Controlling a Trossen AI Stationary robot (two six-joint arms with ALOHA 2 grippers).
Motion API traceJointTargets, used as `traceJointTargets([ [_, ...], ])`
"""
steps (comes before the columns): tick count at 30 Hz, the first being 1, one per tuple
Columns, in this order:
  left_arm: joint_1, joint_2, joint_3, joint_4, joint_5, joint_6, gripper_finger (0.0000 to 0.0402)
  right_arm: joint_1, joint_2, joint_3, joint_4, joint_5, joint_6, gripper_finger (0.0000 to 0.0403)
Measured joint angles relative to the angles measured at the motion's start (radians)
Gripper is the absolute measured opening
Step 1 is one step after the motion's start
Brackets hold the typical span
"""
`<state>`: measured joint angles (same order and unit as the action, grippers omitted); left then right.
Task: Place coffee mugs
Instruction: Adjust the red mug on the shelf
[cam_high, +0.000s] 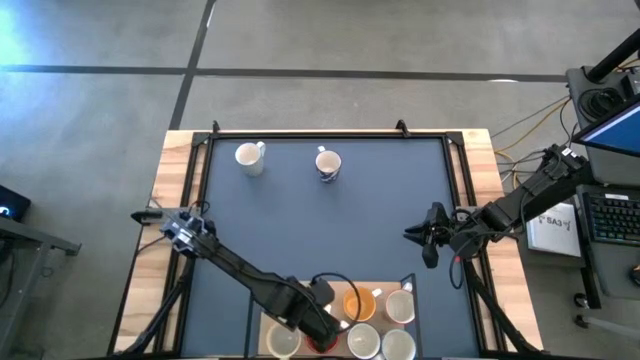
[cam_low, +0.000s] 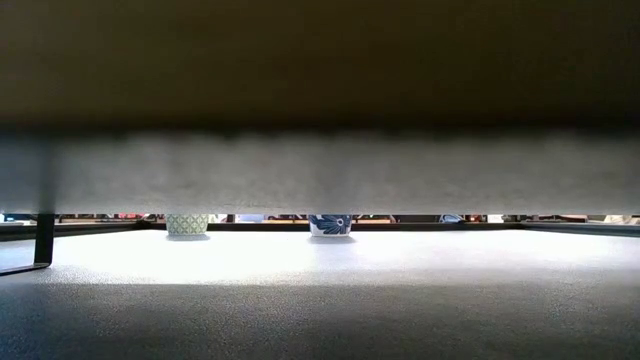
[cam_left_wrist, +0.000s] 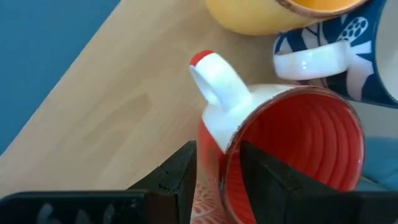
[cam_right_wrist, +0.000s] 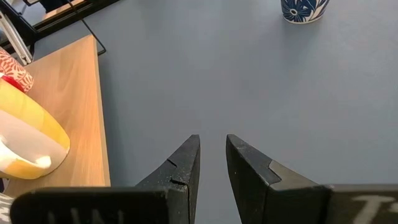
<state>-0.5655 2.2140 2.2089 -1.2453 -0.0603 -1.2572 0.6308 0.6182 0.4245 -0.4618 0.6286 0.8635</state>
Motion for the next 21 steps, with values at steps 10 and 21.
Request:
traceJointTargets([
  [10,0.0,0.003,0.0,0.03,0.046,-0.008,0.007,0.0,0.0,0.0,0.0,0.0,0.0,0.0068],
  [21,-0.003,0.003,0.0,0.045,0.097,-0.008,0.0055,0.0,0.0,0.0,0.0,0.0,0.0,0.0068],
])
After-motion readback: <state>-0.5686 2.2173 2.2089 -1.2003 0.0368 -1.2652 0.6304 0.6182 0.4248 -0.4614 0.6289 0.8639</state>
